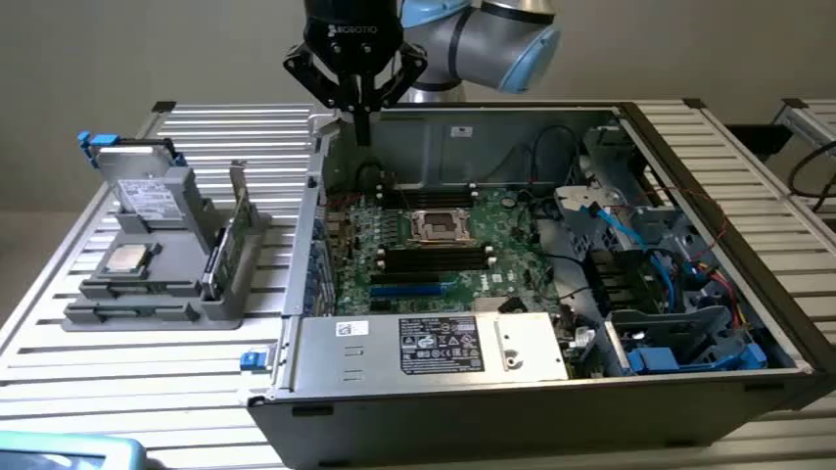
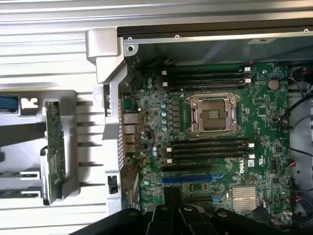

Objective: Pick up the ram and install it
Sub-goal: 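Reach for the ram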

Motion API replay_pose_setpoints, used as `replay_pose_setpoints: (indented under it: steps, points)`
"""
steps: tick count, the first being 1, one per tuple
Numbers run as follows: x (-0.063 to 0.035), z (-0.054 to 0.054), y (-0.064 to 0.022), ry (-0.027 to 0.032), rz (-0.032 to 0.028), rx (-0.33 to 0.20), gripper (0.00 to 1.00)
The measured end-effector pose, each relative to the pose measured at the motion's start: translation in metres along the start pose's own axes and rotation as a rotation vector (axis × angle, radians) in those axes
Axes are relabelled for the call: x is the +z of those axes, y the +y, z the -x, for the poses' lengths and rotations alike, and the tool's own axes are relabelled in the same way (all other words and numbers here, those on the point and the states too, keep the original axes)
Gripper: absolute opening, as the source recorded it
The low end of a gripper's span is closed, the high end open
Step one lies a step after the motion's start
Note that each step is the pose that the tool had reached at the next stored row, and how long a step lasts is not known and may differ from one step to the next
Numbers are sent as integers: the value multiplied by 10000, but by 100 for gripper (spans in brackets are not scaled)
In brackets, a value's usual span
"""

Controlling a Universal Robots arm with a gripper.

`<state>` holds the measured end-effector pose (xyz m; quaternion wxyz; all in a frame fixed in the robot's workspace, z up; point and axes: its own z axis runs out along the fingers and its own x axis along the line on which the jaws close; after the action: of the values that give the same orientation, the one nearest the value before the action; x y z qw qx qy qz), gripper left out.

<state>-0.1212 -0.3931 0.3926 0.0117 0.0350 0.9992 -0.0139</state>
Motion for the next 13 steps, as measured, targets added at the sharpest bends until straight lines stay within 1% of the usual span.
replay_pose_setpoints:
  steps: [13]
  points:
    - [0,0,3,-2,-36,-1,11]
